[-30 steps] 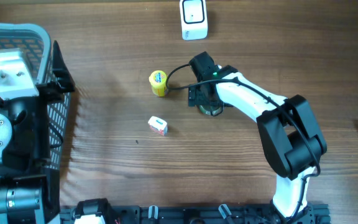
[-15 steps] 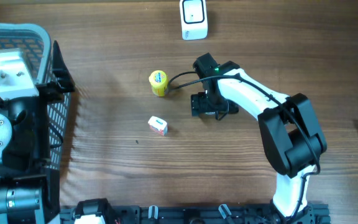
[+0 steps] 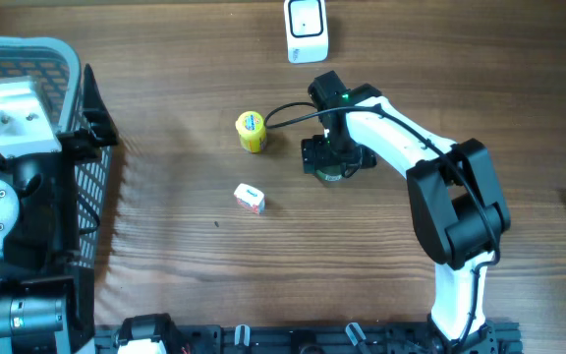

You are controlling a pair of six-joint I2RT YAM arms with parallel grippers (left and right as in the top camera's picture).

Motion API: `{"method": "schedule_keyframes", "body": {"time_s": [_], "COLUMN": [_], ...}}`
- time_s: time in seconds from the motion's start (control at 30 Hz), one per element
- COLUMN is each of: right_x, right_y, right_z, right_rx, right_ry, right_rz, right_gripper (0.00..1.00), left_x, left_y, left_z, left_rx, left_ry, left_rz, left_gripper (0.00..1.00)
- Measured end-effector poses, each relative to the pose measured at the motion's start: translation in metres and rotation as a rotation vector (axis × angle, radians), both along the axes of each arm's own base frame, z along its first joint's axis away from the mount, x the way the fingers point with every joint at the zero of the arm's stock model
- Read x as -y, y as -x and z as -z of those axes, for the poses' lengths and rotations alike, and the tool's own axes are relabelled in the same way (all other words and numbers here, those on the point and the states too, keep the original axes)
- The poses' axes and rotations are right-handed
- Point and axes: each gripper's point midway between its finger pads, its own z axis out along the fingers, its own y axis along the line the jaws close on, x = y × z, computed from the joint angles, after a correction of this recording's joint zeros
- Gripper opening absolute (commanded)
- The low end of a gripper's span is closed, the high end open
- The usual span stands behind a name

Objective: Scan the item barcode
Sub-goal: 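Lift the tuna tin and carry it up toward the scanner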

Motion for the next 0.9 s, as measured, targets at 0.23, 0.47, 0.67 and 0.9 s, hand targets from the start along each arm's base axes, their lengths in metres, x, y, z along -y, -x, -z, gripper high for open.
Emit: {"method": "schedule_keyframes", "body": {"time_s": [0.23,0.47,0.67,0.9], "right_x": [0.006,0.002,0.002,0.004], "right_y": [-0.004,-0.005,-0.005,0.012], "right_z": [0.001,0.001,0.001,0.001], "right_rx": [0.020,0.030,0.028,-0.051], "right_ry": [0.036,0.036,0.037,0.037], "right_rz": [-0.053,-0.073,-0.061,-0.059], "right_gripper": [1.00,0.76,0.70,0.66], "left_x": [0.000,0.000,0.000,0.000], "left_y": [0.000,0.000,0.000,0.000], "left_z": [0.000,0.000,0.000,0.000], "left_rx": [0.000,0.000,0.000,-0.001], "left_ry": [0.000,0.000,0.000,0.000], "left_rz": [0.000,0.000,0.000,0.000], "left_gripper": [1.00,1.00,1.00,1.00]}}
